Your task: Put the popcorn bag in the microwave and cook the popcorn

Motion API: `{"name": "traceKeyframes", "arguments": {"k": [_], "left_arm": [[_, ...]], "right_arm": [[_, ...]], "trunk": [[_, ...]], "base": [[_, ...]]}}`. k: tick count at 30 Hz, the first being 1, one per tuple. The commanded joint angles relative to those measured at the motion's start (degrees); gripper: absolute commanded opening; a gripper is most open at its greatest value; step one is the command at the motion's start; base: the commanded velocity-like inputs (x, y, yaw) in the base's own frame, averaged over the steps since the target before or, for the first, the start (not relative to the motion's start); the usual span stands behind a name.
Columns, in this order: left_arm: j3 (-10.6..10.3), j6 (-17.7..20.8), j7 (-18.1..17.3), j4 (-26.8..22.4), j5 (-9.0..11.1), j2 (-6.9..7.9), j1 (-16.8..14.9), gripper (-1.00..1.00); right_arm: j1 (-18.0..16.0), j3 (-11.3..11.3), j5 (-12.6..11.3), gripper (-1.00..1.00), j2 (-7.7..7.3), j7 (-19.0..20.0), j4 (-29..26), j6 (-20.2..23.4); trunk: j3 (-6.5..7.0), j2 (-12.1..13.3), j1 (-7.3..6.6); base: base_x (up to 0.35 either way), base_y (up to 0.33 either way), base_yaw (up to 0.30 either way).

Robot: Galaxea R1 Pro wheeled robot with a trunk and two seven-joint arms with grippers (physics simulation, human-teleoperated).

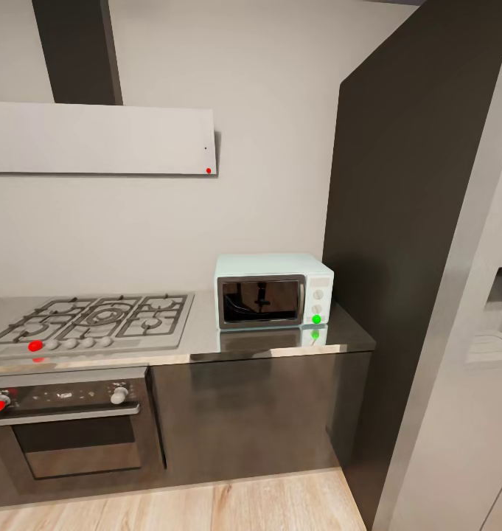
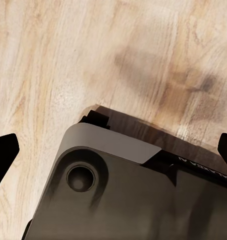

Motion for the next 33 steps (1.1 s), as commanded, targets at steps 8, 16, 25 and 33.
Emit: {"name": "traceKeyframes", "arguments": {"k": [8,16,25,33], "left_arm": [[-0.5,-0.1,0.2,0.0,0.4,-0.02,0.0,1.0],[-0.5,-0.1,0.2,0.0,0.4,-0.02,0.0,1.0],[-0.5,-0.1,0.2,0.0,0.4,-0.02,0.0,1.0],[-0.5,-0.1,0.2,0.0,0.4,-0.02,0.0,1.0]], "right_arm": [[-0.1,-0.4,0.3,-1.0,-0.05,0.1,0.2,-0.3],[-0.1,-0.4,0.3,-1.0,-0.05,0.0,0.2,-0.3],[-0.1,-0.4,0.3,-1.0,-0.05,0.1,0.2,-0.3],[-0.1,-0.4,0.3,-1.0,-0.05,0.1,0.2,-0.3]], "trunk": [[-0.07,0.0,0.0],[-0.07,0.0,0.0],[-0.07,0.0,0.0],[-0.07,0.0,0.0]], "base": [[0.0,0.0,0.0],[0.0,0.0,0.0],[0.0,0.0,0.0],[0.0,0.0,0.0]]}}
